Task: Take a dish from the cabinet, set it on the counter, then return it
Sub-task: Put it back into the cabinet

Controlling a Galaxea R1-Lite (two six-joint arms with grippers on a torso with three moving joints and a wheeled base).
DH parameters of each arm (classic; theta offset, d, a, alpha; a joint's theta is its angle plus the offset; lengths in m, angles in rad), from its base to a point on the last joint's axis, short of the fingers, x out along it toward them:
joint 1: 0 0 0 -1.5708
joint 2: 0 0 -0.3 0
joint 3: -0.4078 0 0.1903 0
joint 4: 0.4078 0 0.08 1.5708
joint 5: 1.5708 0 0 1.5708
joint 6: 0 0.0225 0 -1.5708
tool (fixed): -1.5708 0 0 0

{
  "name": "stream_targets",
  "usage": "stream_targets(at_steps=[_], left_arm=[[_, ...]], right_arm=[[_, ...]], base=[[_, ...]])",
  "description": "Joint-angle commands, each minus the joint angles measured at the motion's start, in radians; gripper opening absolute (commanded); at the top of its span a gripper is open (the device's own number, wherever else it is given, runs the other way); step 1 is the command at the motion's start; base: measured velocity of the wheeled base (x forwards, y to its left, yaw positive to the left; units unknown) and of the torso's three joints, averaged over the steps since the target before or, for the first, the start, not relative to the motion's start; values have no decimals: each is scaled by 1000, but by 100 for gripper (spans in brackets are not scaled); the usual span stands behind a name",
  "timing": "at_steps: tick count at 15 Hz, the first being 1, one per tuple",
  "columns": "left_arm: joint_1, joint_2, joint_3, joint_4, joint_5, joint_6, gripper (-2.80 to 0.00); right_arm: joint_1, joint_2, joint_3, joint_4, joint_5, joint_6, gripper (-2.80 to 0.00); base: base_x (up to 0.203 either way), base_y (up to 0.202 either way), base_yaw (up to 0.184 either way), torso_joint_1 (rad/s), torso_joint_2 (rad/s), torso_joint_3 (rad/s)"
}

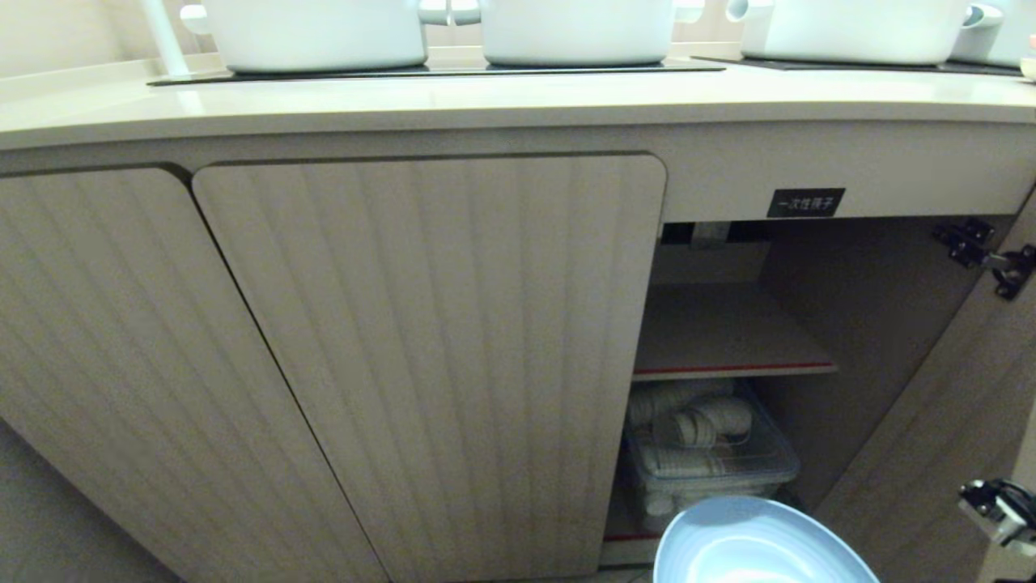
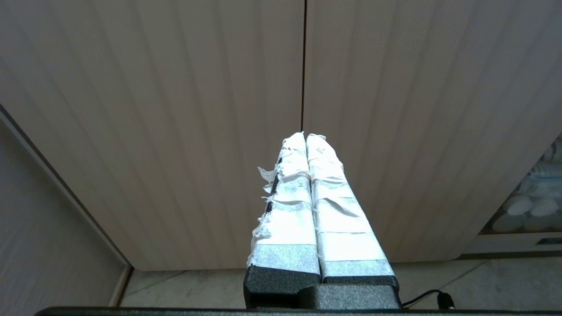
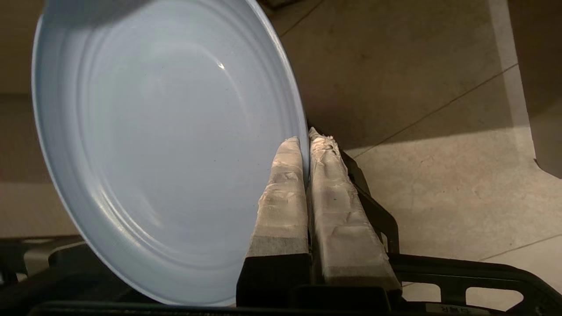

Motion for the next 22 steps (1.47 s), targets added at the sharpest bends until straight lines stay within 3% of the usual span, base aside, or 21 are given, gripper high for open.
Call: stream_targets(at_steps=[1, 6, 22], left_arm=[[0, 0, 0, 0, 1, 0, -280], [0, 0, 0, 0, 0, 0, -280], [0, 0, 0, 0, 1, 0, -280]], right_arm=[[-31, 20, -30, 12, 2, 3, -280], [-128, 79, -60, 12, 1, 3, -280], [-297, 223, -245, 20, 7, 30, -280]], base=[[0, 0, 0, 0, 0, 0], [0, 0, 0, 0, 0, 0], [0, 0, 0, 0, 0, 0]])
